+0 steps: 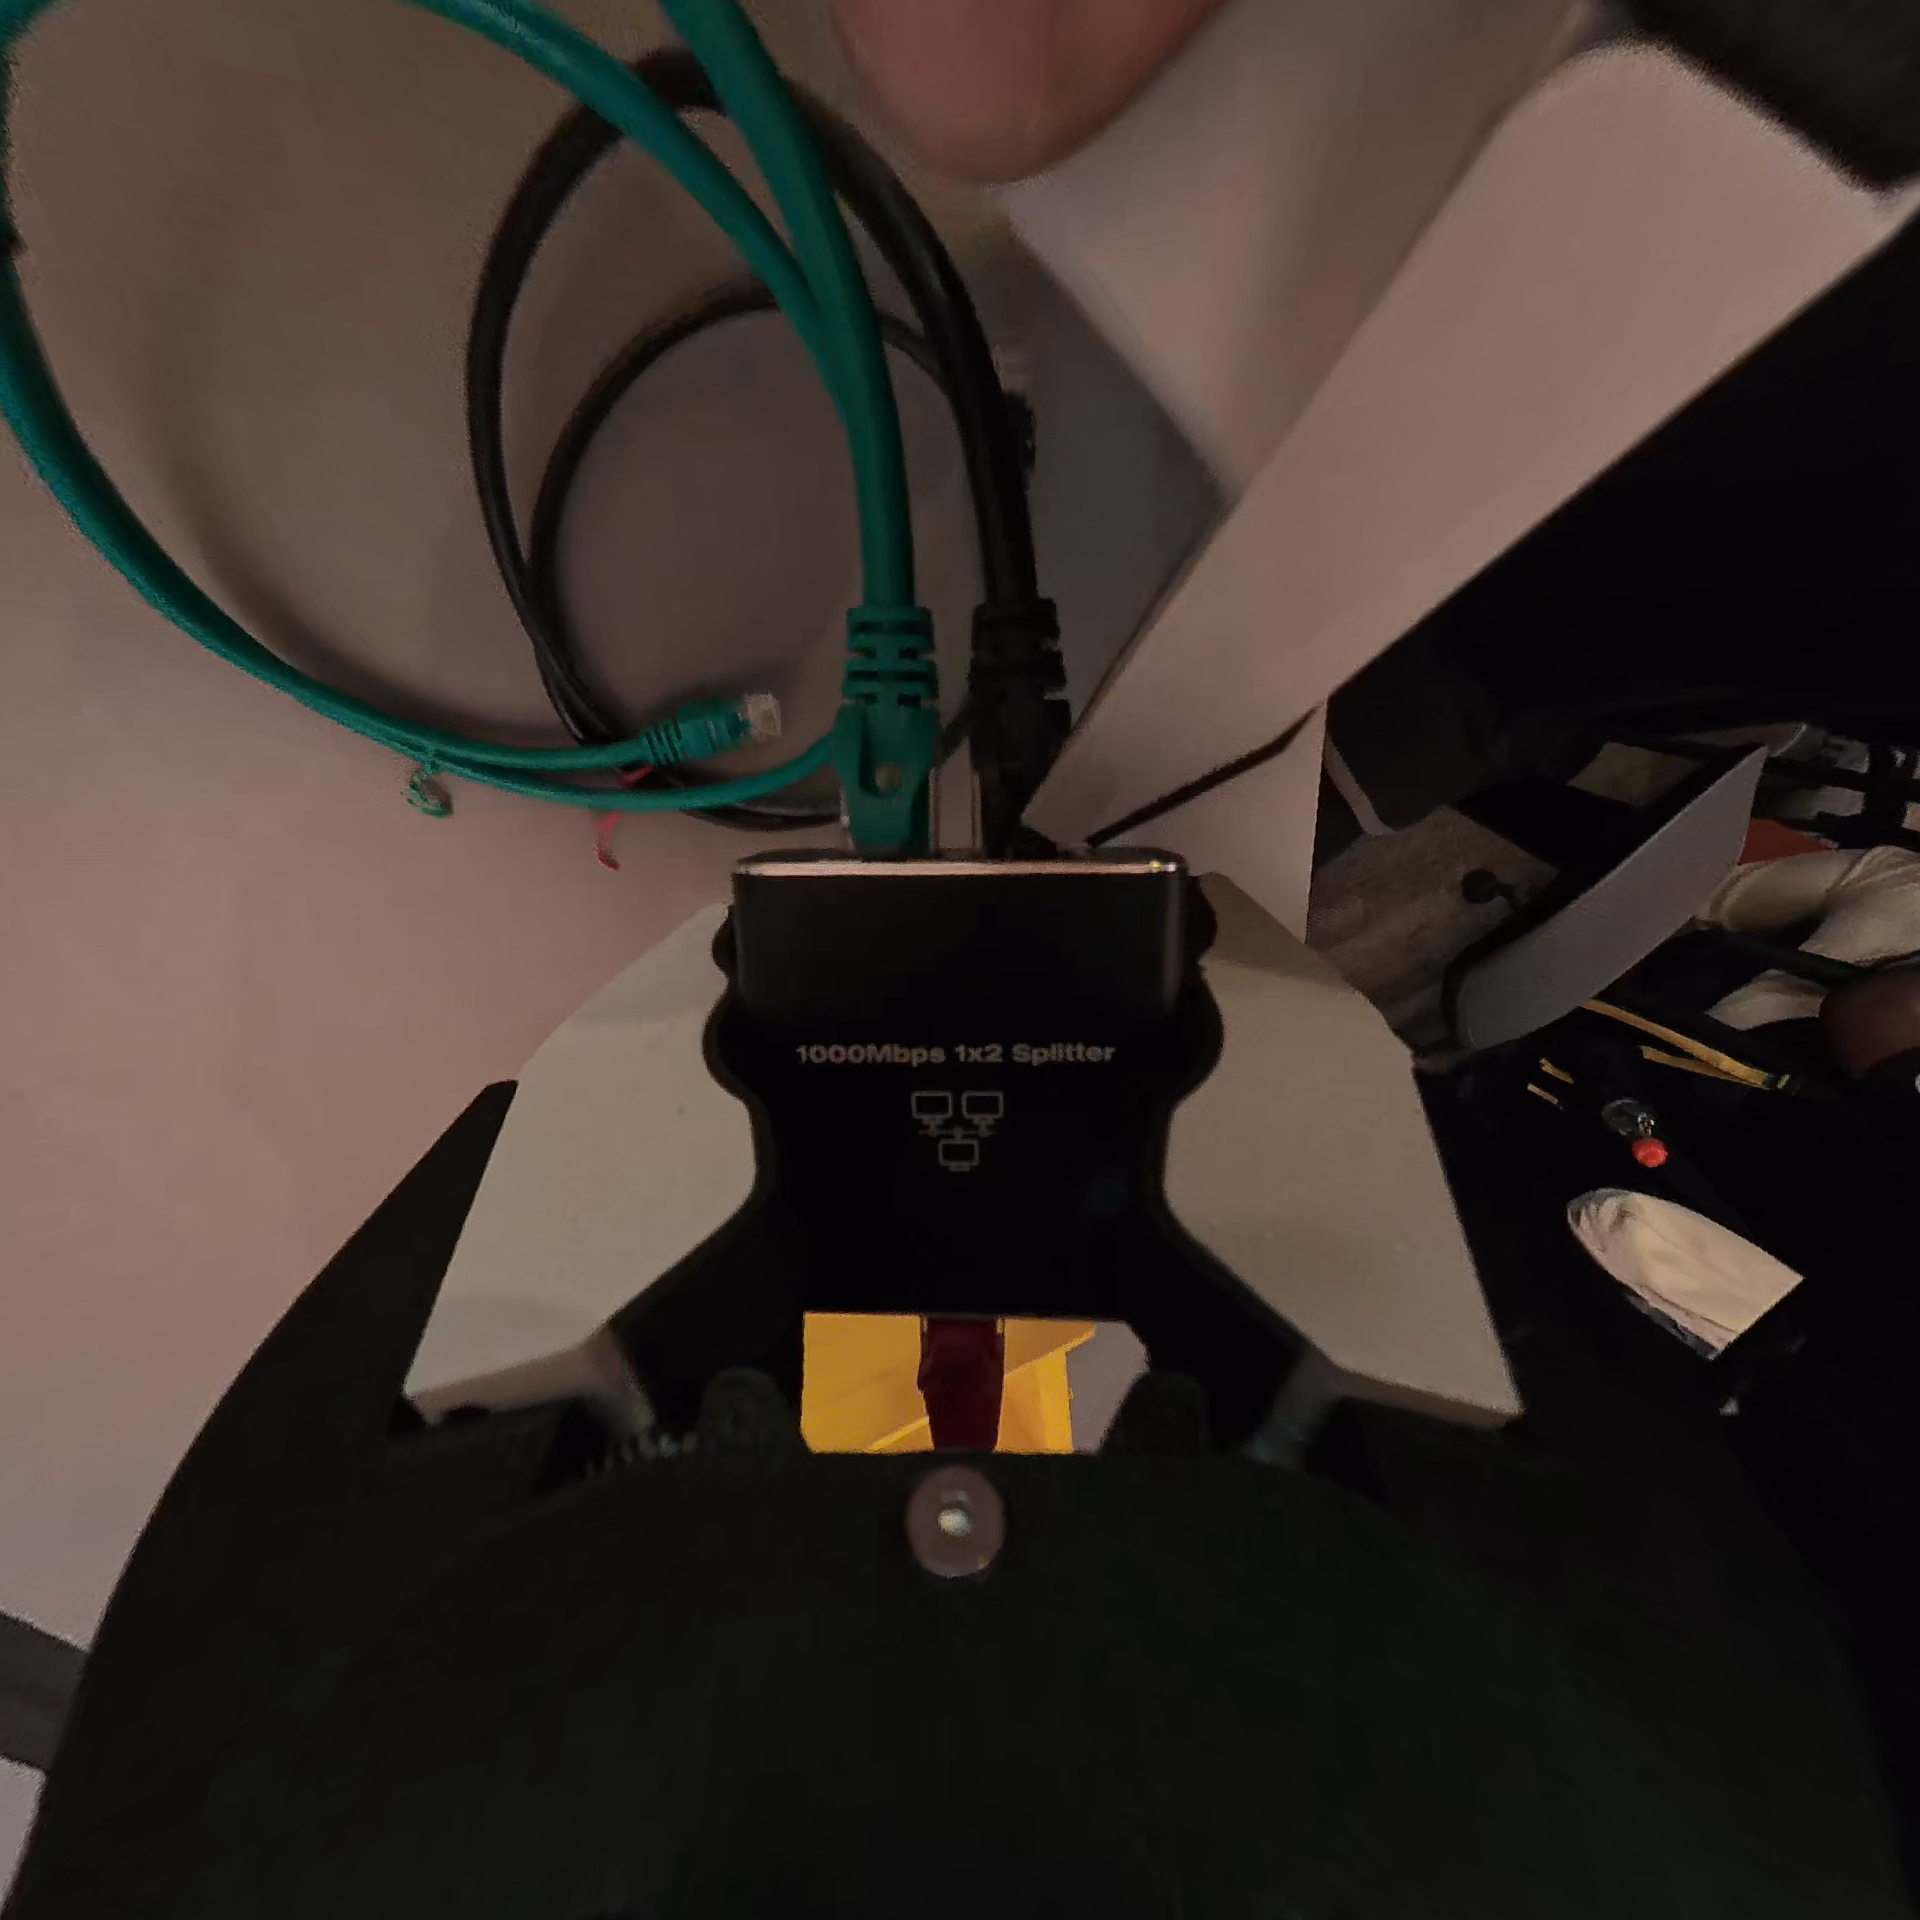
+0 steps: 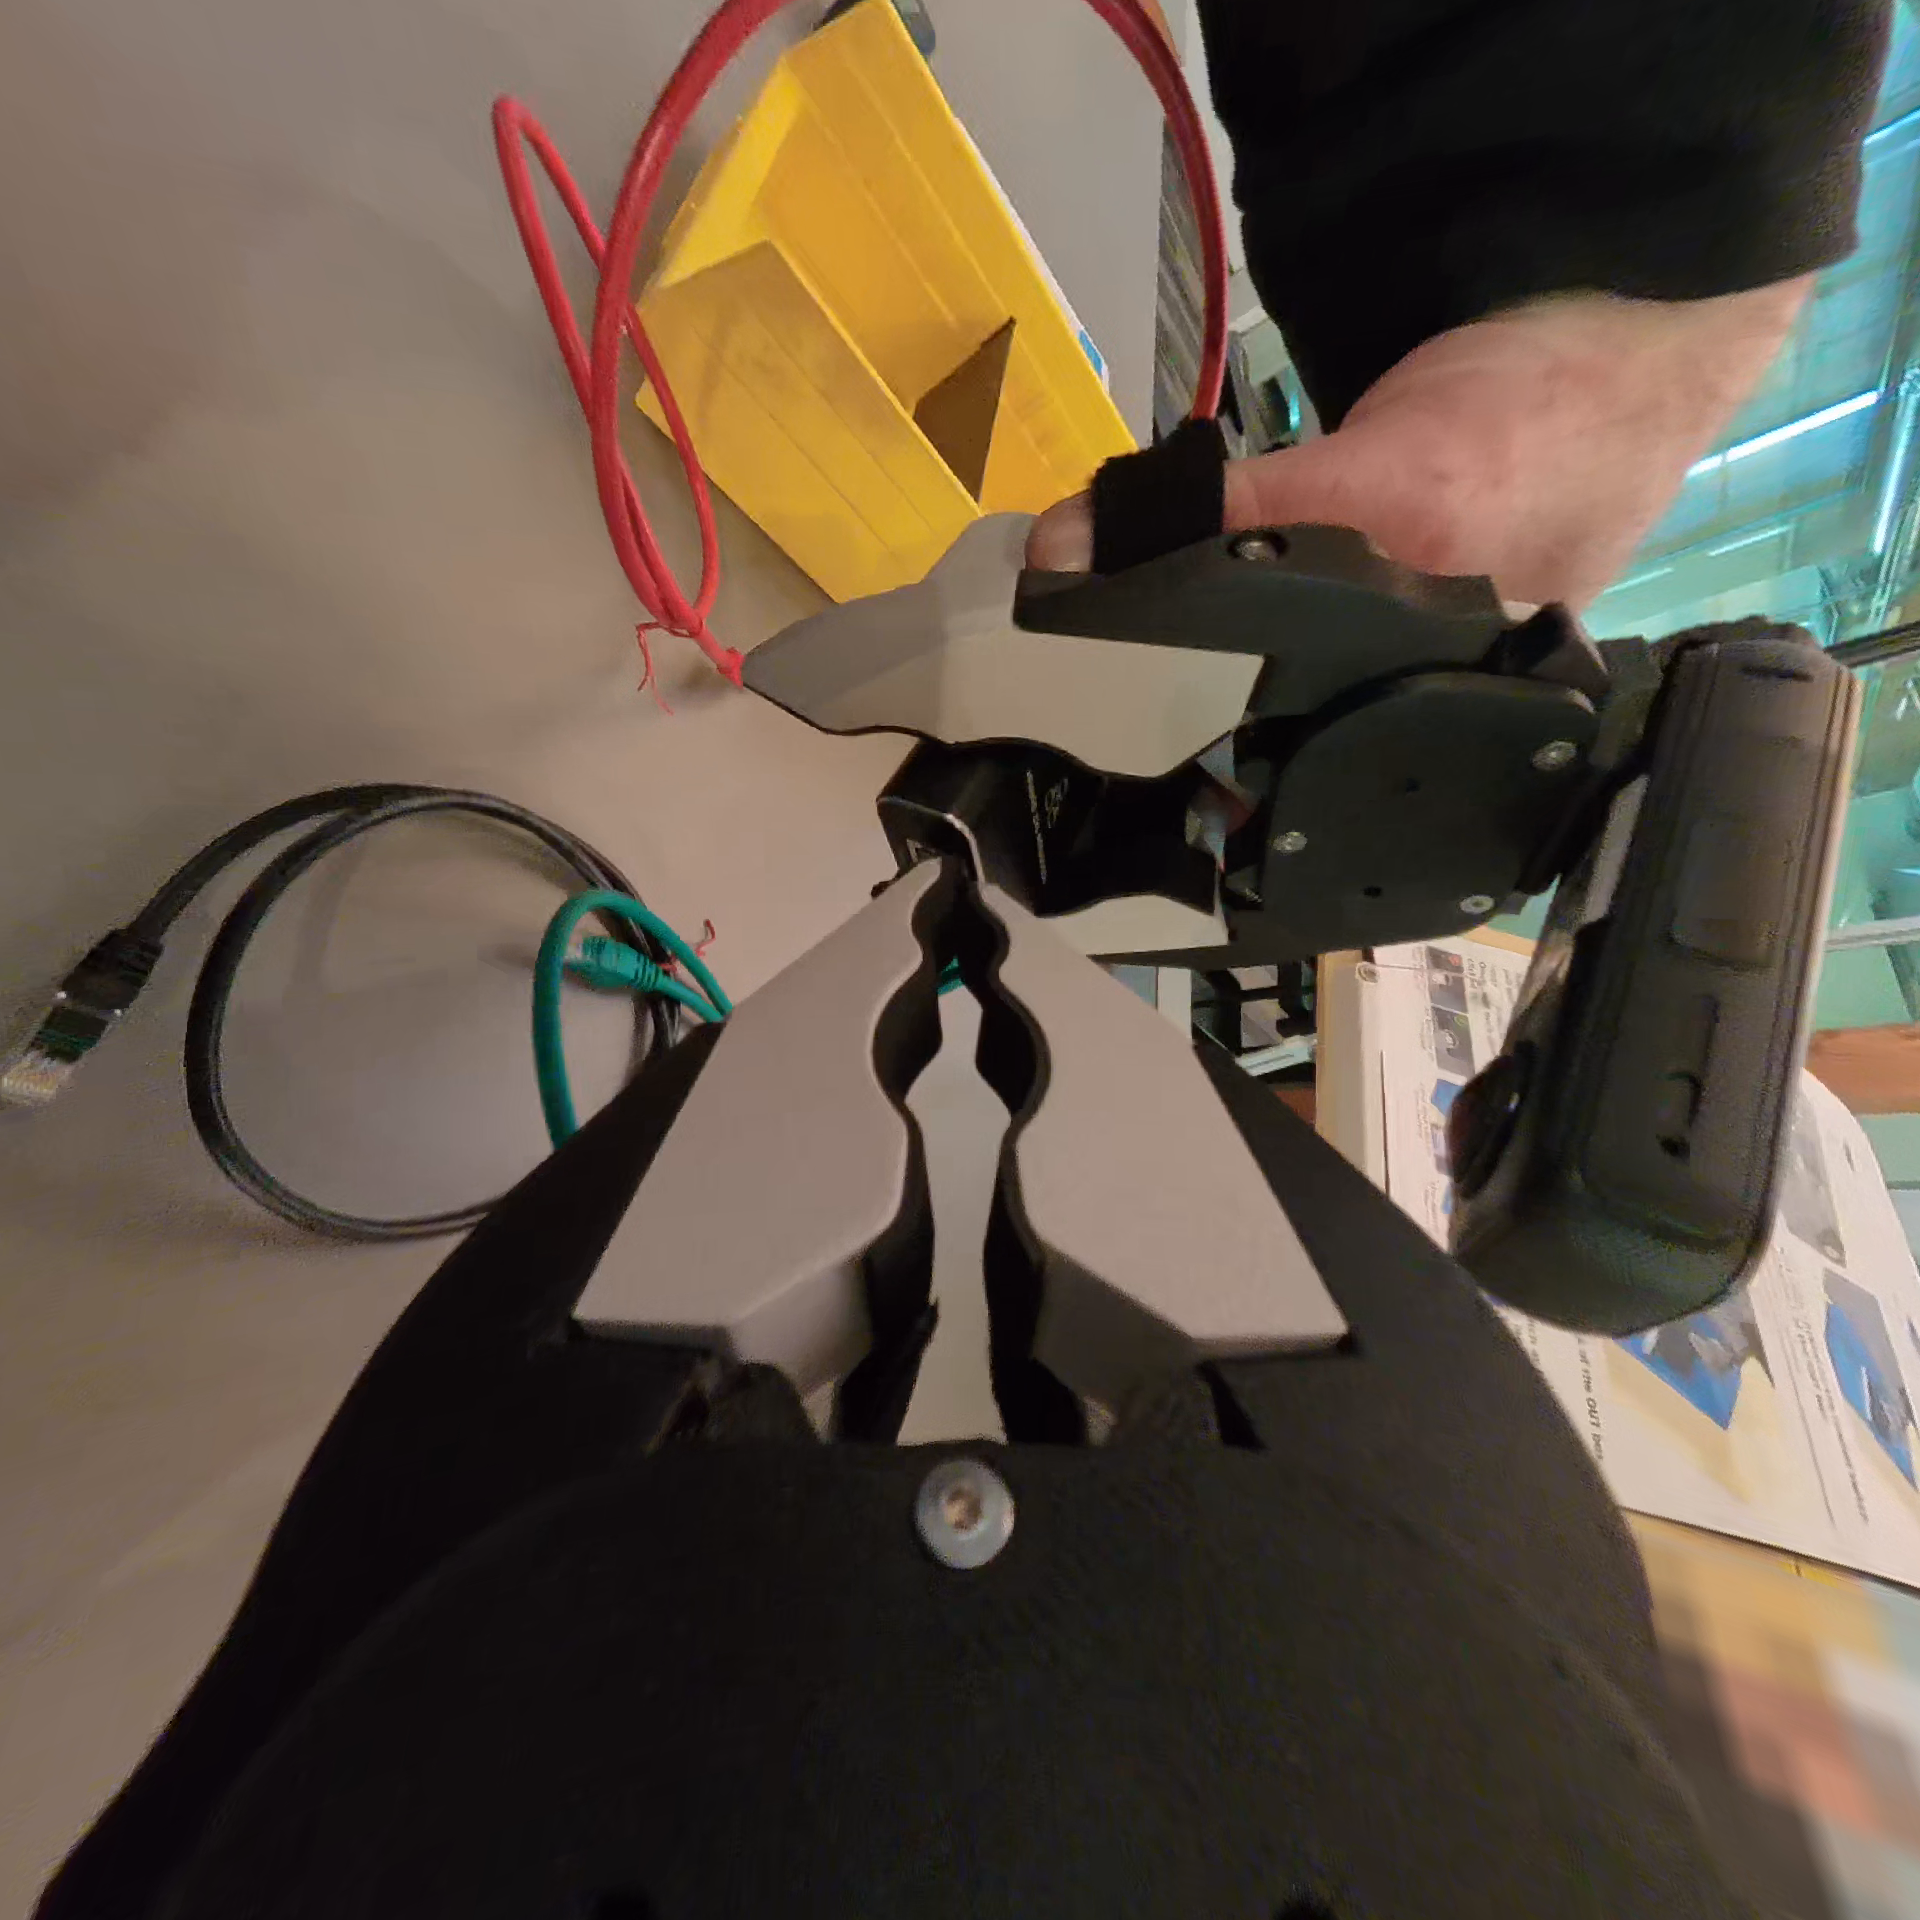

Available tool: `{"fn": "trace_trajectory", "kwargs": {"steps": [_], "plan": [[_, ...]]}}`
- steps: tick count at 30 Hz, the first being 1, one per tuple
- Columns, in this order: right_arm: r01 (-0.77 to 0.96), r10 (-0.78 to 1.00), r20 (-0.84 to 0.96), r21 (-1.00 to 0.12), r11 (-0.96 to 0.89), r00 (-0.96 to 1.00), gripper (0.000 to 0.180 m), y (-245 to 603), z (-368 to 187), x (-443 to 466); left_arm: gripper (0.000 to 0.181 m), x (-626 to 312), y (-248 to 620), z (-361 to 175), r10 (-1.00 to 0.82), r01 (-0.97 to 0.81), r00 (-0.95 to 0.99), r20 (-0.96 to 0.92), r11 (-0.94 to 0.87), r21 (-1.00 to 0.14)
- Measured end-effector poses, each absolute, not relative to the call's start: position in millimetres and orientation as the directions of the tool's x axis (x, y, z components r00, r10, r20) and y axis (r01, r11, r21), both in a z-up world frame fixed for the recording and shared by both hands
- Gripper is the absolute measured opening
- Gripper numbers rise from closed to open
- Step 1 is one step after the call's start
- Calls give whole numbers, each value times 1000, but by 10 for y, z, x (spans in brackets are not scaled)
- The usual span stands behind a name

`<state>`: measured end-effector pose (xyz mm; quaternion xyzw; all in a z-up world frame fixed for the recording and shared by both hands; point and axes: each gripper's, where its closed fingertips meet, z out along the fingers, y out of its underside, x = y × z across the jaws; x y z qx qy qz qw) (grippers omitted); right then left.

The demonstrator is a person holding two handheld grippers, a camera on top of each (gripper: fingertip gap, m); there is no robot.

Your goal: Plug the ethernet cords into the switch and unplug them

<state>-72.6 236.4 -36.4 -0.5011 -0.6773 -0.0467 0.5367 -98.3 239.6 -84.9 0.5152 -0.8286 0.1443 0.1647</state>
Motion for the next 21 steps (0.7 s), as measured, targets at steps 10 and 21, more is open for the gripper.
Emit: {"fn": "trace_trajectory", "kwargs": {"steps": [10, 21], "plan": [[679, 616, 781, -510, 529, 107, 13, 2312, -228, -737, 76, -939, 2360, -816, -798, -921, -389, 460, 354, -164], [722, 594, 796, -477, 501, 115, 12, 2424, -288, -648, 76, -907, 2391, -730, -794, -928, -374, 480, 321, -192]]}}
